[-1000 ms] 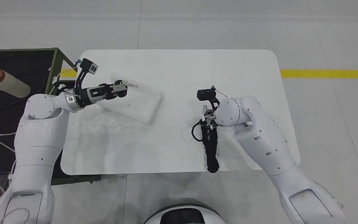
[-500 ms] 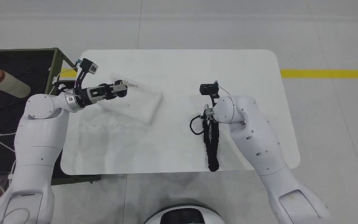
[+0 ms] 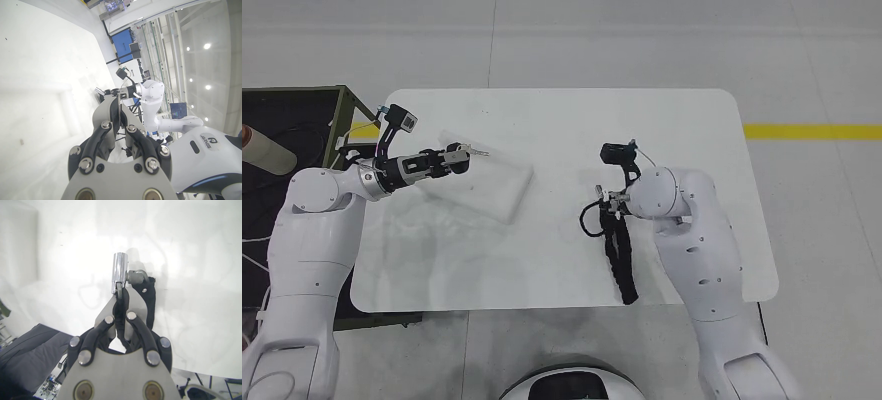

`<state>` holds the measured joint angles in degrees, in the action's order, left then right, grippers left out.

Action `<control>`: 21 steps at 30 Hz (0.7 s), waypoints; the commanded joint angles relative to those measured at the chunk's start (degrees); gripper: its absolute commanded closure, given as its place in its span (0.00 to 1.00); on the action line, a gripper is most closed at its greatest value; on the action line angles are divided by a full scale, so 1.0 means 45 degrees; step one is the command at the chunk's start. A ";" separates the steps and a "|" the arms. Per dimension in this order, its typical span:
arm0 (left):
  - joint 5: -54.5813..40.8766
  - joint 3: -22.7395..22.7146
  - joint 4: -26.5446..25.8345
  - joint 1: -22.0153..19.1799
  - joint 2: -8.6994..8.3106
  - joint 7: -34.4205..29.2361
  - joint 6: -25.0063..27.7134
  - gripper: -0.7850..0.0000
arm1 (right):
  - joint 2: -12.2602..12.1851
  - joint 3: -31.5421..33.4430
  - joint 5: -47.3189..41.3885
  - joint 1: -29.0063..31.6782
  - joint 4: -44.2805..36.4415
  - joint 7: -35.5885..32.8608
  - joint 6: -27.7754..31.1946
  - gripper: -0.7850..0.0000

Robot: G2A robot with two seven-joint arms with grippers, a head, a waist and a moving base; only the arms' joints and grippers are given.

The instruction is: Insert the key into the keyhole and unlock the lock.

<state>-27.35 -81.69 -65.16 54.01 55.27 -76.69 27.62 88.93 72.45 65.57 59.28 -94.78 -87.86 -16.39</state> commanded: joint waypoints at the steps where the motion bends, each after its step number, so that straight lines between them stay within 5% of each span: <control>1: 0.0000 0.0000 0.0000 0.0000 0.0000 0.0000 0.0000 1.00 | 0.0080 0.0284 -0.0700 0.0289 -0.0763 -0.0032 0.0022 1.00; 6: 0.0000 0.0000 0.0000 0.0000 0.0000 0.0000 0.0000 1.00 | 0.0101 0.0761 -0.1882 0.0653 -0.2146 -0.0012 0.0005 1.00; 17: 0.0000 0.0000 0.0000 0.0000 0.0000 0.0000 0.0000 1.00 | 0.0101 0.0761 -0.1882 0.0653 -0.2146 -0.0012 0.0005 1.00; 21: 0.0000 0.0000 0.0000 0.0000 0.0000 0.0000 0.0000 1.00 | 0.0023 0.0448 -0.1734 0.2598 -0.3984 0.3195 0.2042 1.00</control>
<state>-27.35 -81.69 -65.16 54.01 55.27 -76.69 27.62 89.08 74.40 60.26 67.69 -110.13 -81.63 -11.05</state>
